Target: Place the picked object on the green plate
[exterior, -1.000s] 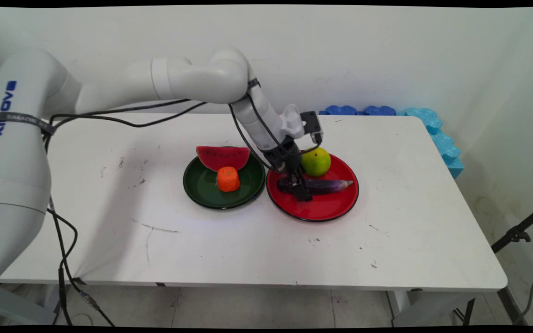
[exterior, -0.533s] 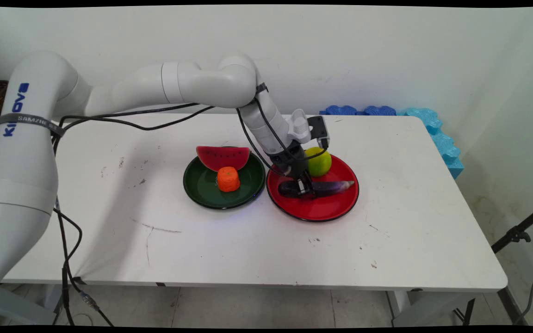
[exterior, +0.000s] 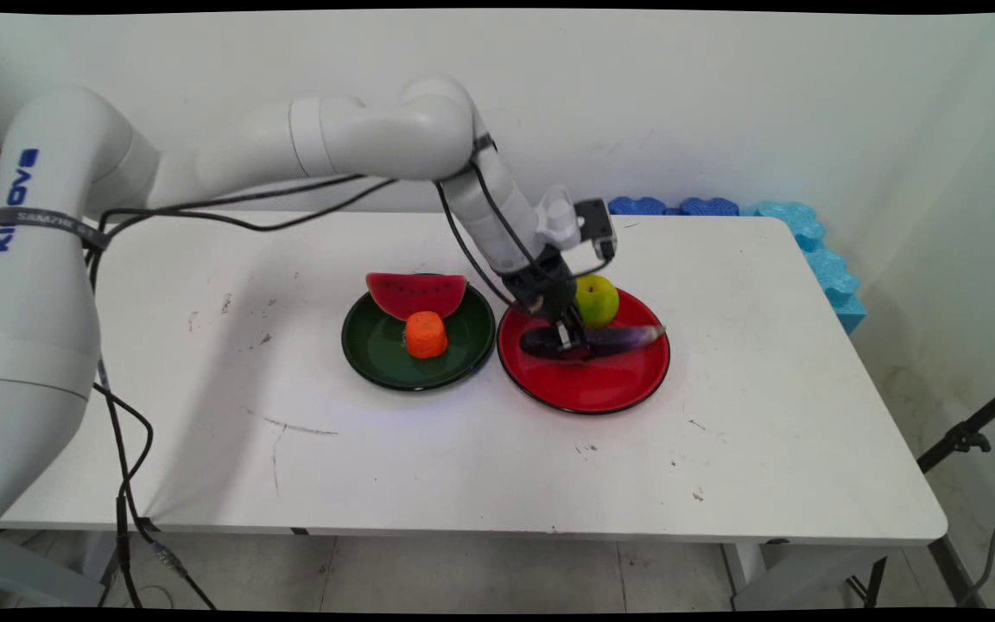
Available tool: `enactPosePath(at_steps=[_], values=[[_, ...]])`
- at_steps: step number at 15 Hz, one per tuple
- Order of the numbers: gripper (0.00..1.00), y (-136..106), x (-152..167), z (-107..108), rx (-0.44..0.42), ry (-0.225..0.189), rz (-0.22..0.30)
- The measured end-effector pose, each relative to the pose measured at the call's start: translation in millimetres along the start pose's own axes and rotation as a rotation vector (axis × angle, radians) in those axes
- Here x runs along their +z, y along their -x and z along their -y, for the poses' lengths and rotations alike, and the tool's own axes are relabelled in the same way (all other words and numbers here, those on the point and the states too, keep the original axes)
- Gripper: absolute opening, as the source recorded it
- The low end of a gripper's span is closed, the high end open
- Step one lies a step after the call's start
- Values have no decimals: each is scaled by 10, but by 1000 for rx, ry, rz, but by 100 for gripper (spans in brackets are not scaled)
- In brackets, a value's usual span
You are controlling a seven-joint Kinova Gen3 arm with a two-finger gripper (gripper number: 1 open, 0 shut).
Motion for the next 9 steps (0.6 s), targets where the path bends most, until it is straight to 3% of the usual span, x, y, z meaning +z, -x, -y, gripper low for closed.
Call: enactPosePath(at_steps=[4, 9], values=[[0, 61, -497, 47, 0, -5, -15], [0, 561, -1109, 67, -5, 6, 16]])
